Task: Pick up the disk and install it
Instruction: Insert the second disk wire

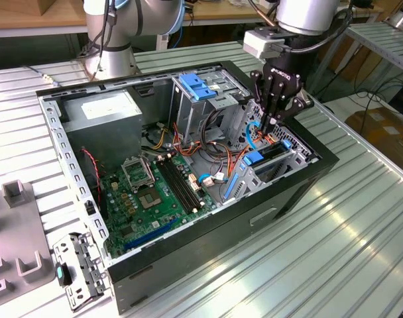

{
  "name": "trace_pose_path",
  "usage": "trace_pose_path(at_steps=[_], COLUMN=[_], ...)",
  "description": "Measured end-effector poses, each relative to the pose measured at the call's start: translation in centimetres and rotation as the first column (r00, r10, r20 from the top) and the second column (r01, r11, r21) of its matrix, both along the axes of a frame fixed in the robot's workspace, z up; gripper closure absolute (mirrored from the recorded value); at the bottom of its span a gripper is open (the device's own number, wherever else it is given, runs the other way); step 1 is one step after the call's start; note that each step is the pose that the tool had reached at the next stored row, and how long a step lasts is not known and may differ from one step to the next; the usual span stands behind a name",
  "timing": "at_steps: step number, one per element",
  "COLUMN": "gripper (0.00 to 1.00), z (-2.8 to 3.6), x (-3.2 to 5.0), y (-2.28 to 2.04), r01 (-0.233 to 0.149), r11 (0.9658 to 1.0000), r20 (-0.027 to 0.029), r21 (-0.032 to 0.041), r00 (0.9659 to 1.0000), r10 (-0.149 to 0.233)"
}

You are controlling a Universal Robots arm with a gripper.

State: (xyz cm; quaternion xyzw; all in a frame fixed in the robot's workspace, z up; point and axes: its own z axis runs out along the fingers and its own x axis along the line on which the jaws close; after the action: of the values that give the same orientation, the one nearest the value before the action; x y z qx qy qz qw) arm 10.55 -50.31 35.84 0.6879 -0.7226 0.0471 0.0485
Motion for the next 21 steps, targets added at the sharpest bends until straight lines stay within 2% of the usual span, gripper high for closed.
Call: trace_pose_path(at_steps=[1, 2, 3, 4, 5, 7, 9, 11, 13, 14, 15, 16, 18, 20, 21], gripper=[0.84, 0.84, 0.84, 0.84, 0.84, 0.84, 0.84, 0.84, 0.84, 0.84, 0.84, 0.84, 0.84, 0.84, 0.84], z=[0.0, -0.01, -0.01, -0.01, -0.03, -0.04, -0.06, -0.15, -0.21, -0.26, -0.28, -0.29, -0.3, -0.29, -0.29], x=[-0.02, -0.11, -0.32, -0.5, -0.66, -0.8, -1.09, -1.7, -1.84, -1.94, -2.12, -2.27, -2.59, -2.78, -2.88], y=[-0.14, -0.57, -0.85, -1.01, -1.11, -1.22, -1.37, -1.69, -2.08, -2.44, -2.6, -2.64, -2.71, -2.72, -2.72], r01=[0.0, 0.0, 0.0, -0.003, -0.006, -0.009, -0.013, -0.015, -0.016, -0.018, -0.02, -0.021, -0.025, -0.027, -0.028], r11=[0.9999, 0.9996, 0.9995, 0.9995, 0.9995, 0.9994, 0.9994, 0.9993, 0.9992, 0.9991, 0.999, 0.999, 0.9989, 0.9988, 0.9988], r20=[0.0003, 0.0007, 0.0022, 0.0079, 0.0189, 0.0322, 0.0501, 0.0525, 0.0548, 0.0601, 0.0652, 0.0695, 0.0843, 0.0944, 0.1038], r21=[0.0149, 0.0299, 0.0313, 0.0316, 0.0322, 0.0322, 0.0321, 0.0334, 0.036, 0.0387, 0.0401, 0.0405, 0.0404, 0.04, 0.0398], r00=[1.0, 1.0, 1.0, 1.0, 0.9998, 0.9995, 0.9987, 0.9985, 0.9984, 0.9981, 0.9977, 0.9974, 0.9962, 0.9953, 0.9943], r10=[0.0, 0.0, 0.0, 0.003, 0.006, 0.008, 0.011, 0.013, 0.014, 0.016, 0.017, 0.018, 0.022, 0.023, 0.023])
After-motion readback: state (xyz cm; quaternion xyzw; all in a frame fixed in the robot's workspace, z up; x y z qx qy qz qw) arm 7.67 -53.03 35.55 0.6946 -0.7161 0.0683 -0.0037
